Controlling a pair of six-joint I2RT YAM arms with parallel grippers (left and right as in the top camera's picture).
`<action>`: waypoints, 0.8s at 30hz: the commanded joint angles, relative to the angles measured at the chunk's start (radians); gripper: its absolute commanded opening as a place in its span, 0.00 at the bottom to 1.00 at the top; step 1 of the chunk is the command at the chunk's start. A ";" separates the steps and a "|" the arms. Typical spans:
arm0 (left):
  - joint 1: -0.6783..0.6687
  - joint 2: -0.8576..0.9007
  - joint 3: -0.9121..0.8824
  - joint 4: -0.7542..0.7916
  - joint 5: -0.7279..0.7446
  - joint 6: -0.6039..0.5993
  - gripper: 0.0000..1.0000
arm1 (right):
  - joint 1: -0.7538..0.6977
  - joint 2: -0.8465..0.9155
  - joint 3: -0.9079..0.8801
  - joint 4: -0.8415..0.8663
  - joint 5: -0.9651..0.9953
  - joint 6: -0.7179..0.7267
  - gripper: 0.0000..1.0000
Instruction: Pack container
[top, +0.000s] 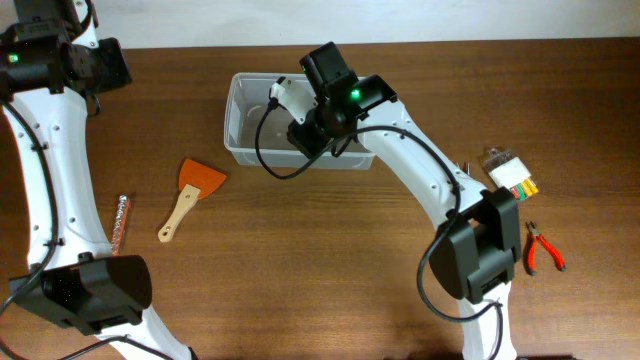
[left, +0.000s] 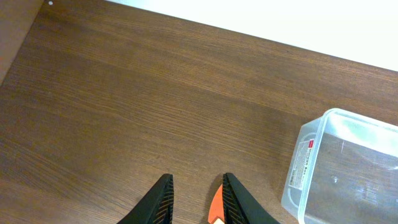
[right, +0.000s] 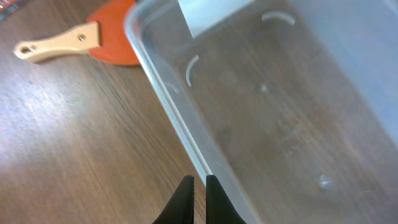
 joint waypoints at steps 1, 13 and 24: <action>0.002 -0.011 0.018 -0.003 -0.003 -0.010 0.28 | -0.004 0.056 0.006 0.005 0.013 0.000 0.08; -0.001 -0.011 0.018 -0.003 0.000 -0.010 0.27 | -0.025 0.105 0.005 -0.007 0.016 0.000 0.08; -0.001 -0.011 0.018 -0.002 0.000 -0.010 0.28 | -0.028 0.099 0.033 -0.016 0.016 0.001 0.07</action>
